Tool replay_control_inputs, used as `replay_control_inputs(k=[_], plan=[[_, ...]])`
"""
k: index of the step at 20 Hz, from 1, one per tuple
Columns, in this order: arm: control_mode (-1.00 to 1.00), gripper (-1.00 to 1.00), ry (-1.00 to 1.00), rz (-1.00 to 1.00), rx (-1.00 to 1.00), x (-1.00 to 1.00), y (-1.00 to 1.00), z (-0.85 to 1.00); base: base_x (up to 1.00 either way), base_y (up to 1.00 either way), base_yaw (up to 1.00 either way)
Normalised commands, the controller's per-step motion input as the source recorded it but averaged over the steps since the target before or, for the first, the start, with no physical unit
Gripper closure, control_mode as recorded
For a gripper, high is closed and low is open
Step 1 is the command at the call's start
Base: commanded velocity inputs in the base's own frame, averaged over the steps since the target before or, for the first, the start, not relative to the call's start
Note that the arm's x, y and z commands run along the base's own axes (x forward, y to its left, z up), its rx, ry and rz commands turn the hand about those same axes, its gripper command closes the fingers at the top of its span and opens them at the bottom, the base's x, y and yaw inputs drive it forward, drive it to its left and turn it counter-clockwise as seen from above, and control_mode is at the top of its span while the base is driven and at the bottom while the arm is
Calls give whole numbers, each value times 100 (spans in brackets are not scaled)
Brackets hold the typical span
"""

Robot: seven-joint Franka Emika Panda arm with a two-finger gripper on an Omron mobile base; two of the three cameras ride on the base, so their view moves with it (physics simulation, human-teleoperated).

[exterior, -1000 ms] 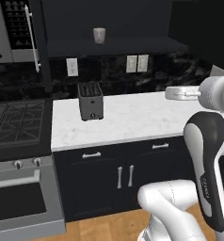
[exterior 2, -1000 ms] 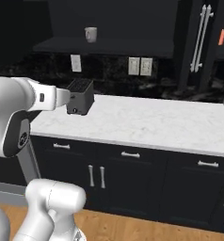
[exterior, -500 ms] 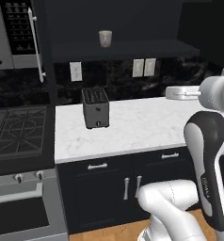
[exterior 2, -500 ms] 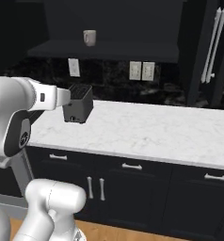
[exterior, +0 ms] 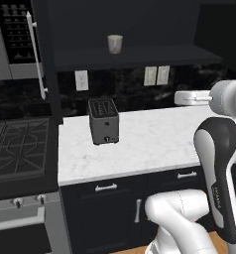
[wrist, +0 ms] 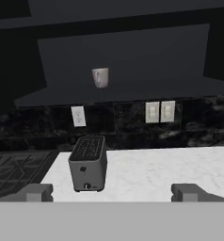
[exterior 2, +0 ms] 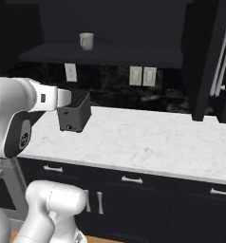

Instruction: Gather all objects into one cabinet and sort the glasses and bowls to opposite sides.

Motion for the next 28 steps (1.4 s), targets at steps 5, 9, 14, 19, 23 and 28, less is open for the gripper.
replay_control_inputs(k=[5, 9, 14, 19, 23, 28], plan=[[100, -100, 0, 0, 0, 0, 0, 0, 38, 27, 0], [100, -100, 0, 0, 0, 0, 0, 0, 35, 26, 0], [100, -100, 0, 0, 0, 0, 0, 0, 33, 27, 0], [100, -100, 0, 0, 0, 0, 0, 0, 29, 28, 0], [100, -100, 0, 0, 0, 0, 0, 0, 29, 27, 0], [100, -100, 0, 0, 0, 0, 0, 0, 29, 26, 0]])
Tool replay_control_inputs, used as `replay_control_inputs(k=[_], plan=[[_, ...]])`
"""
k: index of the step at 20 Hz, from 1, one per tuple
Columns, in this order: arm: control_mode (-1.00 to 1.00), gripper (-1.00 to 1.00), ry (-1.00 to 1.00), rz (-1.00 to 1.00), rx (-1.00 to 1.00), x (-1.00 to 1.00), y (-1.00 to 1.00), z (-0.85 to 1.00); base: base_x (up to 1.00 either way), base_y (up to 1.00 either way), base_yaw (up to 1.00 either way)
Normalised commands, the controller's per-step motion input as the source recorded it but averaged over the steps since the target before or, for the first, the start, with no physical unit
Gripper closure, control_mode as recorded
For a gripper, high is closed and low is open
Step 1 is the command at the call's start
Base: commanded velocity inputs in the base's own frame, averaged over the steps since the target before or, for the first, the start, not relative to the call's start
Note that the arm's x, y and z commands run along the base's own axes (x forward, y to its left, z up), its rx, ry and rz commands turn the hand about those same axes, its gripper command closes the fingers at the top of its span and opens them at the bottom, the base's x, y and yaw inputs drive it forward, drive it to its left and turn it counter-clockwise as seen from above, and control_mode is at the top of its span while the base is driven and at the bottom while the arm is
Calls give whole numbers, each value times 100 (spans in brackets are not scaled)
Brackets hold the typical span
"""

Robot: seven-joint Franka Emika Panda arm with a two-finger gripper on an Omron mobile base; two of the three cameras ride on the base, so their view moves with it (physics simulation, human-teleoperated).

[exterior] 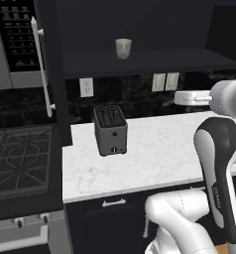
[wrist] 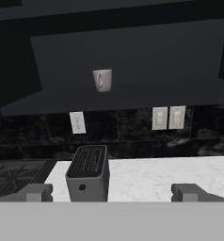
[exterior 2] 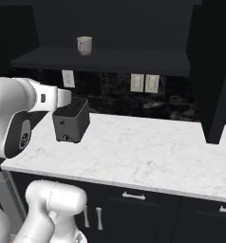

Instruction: Gather all objects into one cabinet and sort the glasses and bowls to opposite sides.

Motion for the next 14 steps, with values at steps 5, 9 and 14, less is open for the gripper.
replay_control_inputs(k=[5, 9, 14], plan=[[100, -100, 0, 0, 0, 0, 0, 0, 28, 22, 0], [100, -100, 0, 0, 0, 0, 0, 0, 26, 16, 0], [100, -100, 0, 0, 0, 0, 0, 0, 7, 5, 0]])
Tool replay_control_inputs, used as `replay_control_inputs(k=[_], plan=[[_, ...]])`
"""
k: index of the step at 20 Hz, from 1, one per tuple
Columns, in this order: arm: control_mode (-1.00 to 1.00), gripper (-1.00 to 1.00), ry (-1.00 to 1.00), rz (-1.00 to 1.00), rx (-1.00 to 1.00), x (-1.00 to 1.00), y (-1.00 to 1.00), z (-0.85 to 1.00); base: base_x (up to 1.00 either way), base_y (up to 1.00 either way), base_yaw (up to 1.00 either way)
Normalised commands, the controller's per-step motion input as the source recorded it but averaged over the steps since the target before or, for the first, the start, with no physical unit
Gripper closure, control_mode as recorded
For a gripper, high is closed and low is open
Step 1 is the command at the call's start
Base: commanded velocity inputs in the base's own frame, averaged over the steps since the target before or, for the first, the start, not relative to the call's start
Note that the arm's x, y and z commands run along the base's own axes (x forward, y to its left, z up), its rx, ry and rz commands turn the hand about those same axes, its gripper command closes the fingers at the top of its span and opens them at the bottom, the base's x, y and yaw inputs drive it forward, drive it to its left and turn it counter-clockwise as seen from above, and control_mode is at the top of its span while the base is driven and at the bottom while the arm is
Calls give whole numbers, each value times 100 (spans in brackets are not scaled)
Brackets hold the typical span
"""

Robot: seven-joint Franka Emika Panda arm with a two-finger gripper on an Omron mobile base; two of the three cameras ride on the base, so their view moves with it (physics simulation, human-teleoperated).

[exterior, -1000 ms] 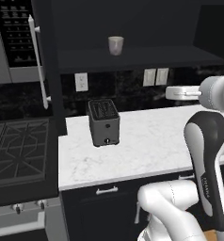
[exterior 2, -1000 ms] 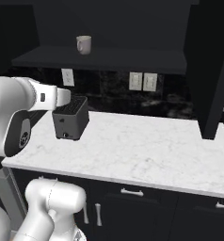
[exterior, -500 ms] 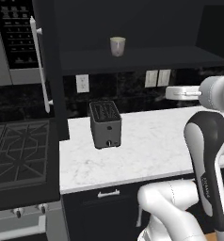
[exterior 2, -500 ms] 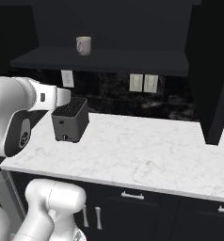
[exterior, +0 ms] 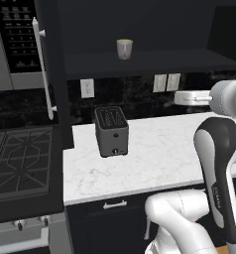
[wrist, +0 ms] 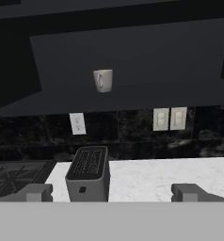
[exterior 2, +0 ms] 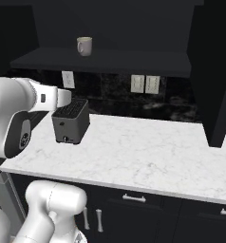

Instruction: Gather all objects into one cabinet and sort the glasses and bowls to opposite sides.

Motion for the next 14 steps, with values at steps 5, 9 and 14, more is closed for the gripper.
replay_control_inputs(k=[5, 9, 14], plan=[[-100, -100, -2, 0, 0, 0, 13, 13, 0, 0, 0], [-100, -100, -3, 0, 0, 0, 53, 61, 0, 0, 0], [-100, -100, 0, -1, 0, 12, 38, 60, 0, 0, 0]])
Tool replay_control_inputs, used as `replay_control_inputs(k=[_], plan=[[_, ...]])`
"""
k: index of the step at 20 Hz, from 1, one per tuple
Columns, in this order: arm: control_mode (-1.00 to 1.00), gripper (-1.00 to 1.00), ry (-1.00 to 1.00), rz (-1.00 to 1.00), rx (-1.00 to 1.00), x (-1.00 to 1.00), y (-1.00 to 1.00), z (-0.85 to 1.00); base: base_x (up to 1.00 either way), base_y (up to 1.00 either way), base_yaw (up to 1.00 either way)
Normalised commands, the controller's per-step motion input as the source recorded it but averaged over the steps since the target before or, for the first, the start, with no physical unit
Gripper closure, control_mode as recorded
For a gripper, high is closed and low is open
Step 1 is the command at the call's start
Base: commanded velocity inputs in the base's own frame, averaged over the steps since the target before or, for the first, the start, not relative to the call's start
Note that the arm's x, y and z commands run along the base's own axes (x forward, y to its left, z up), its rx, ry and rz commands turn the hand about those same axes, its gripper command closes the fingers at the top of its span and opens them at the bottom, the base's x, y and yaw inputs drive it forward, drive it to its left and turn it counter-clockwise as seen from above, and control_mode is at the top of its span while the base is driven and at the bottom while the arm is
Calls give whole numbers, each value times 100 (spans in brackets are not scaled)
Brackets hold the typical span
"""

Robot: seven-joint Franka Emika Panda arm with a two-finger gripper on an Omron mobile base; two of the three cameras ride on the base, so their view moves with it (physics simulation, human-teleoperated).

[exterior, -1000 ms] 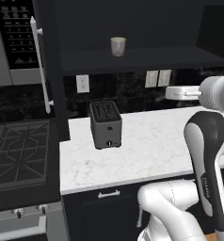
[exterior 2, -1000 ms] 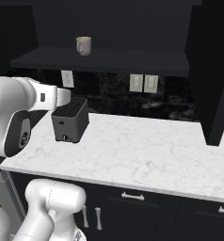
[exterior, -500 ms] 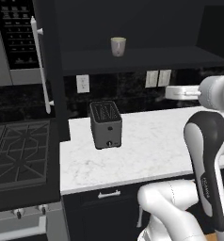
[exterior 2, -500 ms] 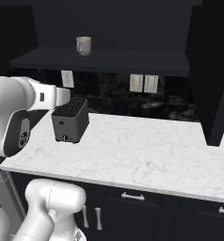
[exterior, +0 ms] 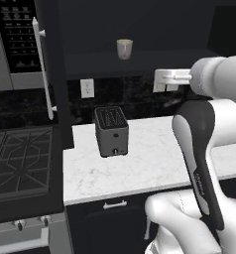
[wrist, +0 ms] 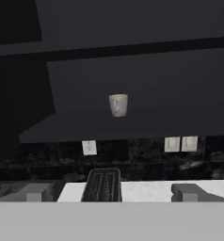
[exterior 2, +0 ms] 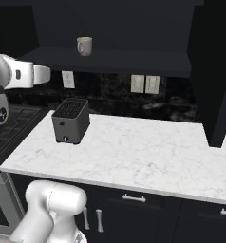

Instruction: Gather all objects into one cabinet and sort the glasses and bowls to opposite sides.

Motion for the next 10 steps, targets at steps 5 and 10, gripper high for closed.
replay_control_inputs(k=[5, 10], plan=[[-100, -100, 0, 0, 0, 5, 6, 8, 0, 0, 0], [-100, -100, -3, 0, 0, 23, 0, 3, 0, 0, 0]])
